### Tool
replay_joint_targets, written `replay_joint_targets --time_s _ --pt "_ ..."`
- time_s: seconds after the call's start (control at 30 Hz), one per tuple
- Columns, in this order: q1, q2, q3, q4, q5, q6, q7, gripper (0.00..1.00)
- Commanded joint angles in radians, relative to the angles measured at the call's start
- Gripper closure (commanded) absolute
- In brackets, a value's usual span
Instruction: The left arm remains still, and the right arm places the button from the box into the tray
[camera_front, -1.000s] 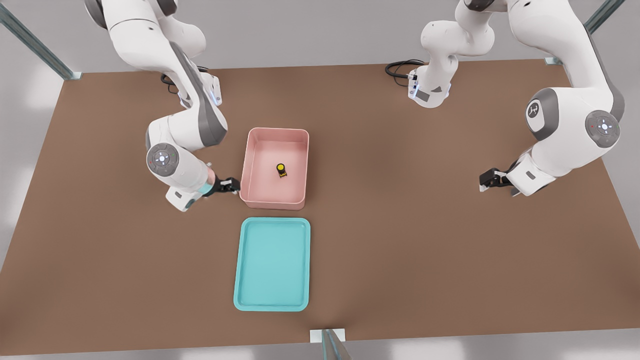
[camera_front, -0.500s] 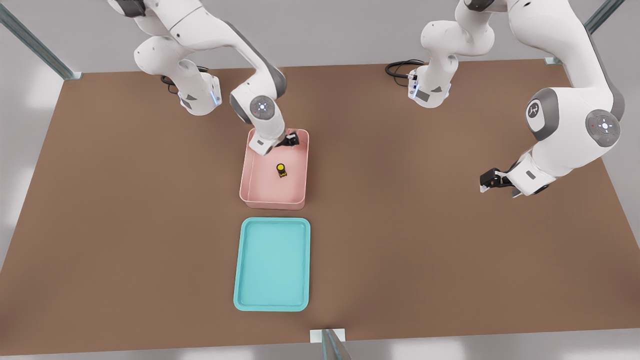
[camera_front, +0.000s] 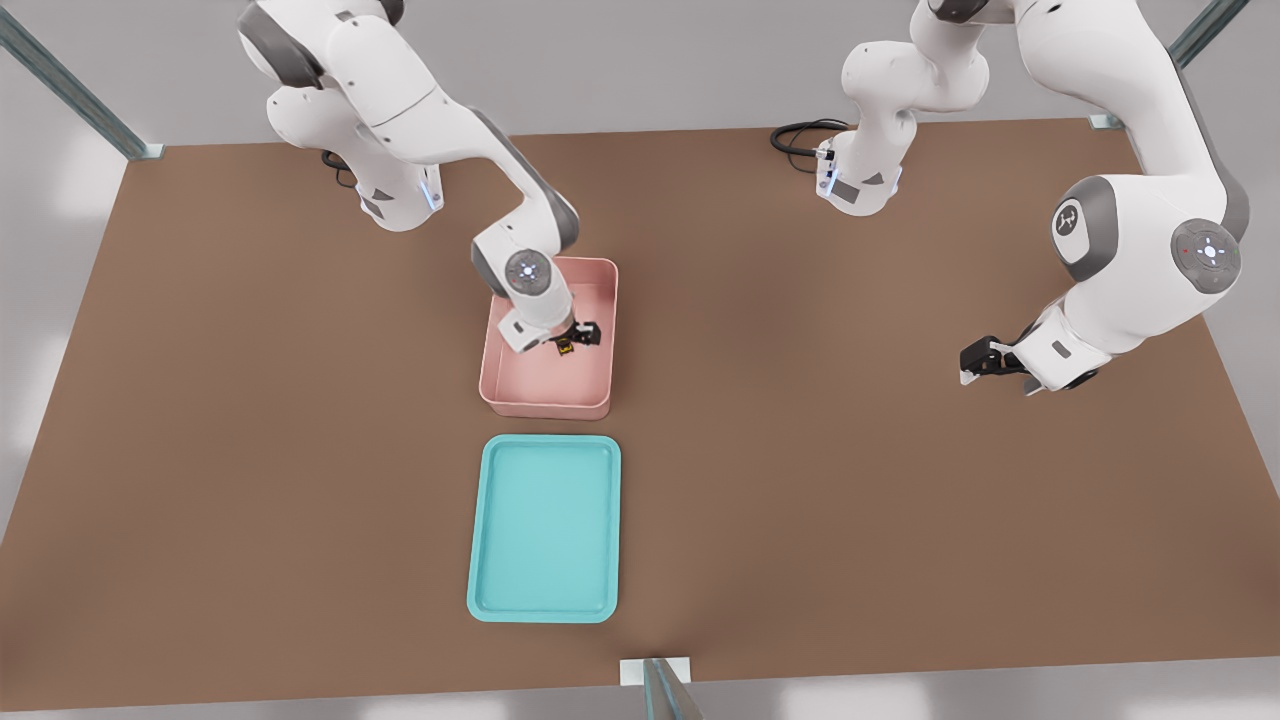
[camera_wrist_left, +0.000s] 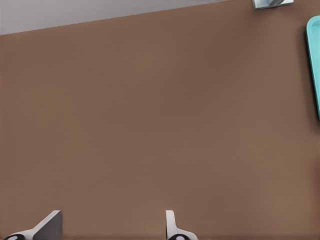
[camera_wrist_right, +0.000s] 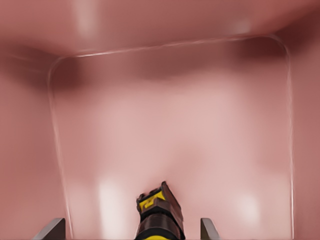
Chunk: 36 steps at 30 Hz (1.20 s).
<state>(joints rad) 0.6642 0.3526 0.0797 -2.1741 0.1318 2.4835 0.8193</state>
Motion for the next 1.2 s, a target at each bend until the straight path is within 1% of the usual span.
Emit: replay_joint_targets --time_s 0.0,0.17,0.37,0.73,0.77,0.83,0.9,0.93,0.97,1.03,1.1,1.17 --pt "0.006 0.020 0.000 0.019 -0.008 -0.032 0.170 0.00" --pt "0.045 0.035 0.000 0.022 -0.006 -0.032 0.196 0.00" --pt "0.043 -0.011 0.000 -0.023 -0.011 -0.061 0.189 0.00" --pt "0.026 0.005 -0.008 -0.046 -0.051 -0.052 0.190 0.00" --pt "0.026 0.005 -0.008 -0.046 -0.051 -0.052 0.195 0.02" --pt "0.026 0.003 -0.009 -0.044 -0.051 -0.051 0.204 0.24" --pt "0.026 0.009 -0.009 -0.035 -0.049 -0.048 0.216 0.27" --pt "0.028 0.009 -0.009 -0.033 -0.049 -0.048 0.221 0.31" --pt "0.026 0.009 -0.009 -0.027 -0.047 -0.048 0.224 0.36" --pt "0.026 0.009 -0.009 -0.027 -0.047 -0.048 0.230 0.51" --pt "0.026 0.005 -0.011 -0.027 -0.047 -0.054 0.230 0.64" --pt "0.025 -0.017 -0.012 -0.027 -0.044 -0.061 0.230 0.64"
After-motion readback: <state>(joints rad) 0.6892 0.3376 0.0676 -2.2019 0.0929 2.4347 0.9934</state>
